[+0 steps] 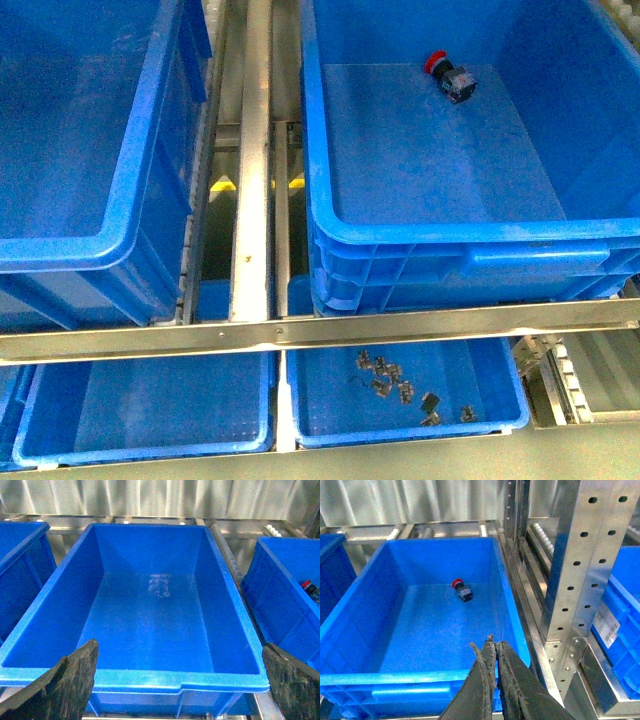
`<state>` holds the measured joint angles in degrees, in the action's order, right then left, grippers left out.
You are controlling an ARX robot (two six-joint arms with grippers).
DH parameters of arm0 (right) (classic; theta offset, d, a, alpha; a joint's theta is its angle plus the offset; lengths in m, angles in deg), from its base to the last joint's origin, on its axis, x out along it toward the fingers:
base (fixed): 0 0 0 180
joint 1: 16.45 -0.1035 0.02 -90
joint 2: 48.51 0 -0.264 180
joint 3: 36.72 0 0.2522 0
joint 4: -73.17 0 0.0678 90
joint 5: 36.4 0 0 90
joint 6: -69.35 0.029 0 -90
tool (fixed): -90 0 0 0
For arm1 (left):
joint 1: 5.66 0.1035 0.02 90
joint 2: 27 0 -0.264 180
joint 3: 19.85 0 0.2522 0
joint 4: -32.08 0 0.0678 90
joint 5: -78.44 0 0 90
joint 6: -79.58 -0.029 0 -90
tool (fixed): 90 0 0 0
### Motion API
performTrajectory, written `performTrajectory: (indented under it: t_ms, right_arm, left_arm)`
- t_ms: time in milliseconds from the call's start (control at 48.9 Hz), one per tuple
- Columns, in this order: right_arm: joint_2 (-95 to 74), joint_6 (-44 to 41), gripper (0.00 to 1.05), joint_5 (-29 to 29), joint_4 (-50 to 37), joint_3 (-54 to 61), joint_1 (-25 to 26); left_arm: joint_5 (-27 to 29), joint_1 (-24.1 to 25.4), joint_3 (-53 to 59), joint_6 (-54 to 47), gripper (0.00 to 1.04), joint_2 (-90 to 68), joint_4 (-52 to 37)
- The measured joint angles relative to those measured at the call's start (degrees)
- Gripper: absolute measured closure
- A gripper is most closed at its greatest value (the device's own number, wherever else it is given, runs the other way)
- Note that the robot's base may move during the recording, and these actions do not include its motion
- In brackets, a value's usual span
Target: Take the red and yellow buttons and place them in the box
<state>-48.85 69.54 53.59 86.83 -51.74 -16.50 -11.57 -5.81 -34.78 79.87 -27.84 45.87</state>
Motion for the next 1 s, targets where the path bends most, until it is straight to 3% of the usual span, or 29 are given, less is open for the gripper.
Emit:
performTrajectory:
  t_ms: [164,593,695,1002]
  right_arm:
    - [0.1,-0.1,1.00,0.0,0.0,0.0,0.0]
    - [0.1,0.0,0.30,-0.1,0.0,0.0,0.0]
    - [0.1,0.0,0.06,-0.4,0.0,0.0,0.0]
    - [0.1,0.0,0.06,-0.2,0.1,0.0,0.0]
  left_arm:
    - [0.0,0.0,0.0,0.0,0.08,0.0,0.0]
    - [-0.1,0.0,0.0,0.0,0.08,0.0,0.0]
    - [-0.2,0.1,0.0,0.0,0.08,0.0,0.0]
    - [0.0,0.1,0.0,0.0,0.08,0.0,0.0]
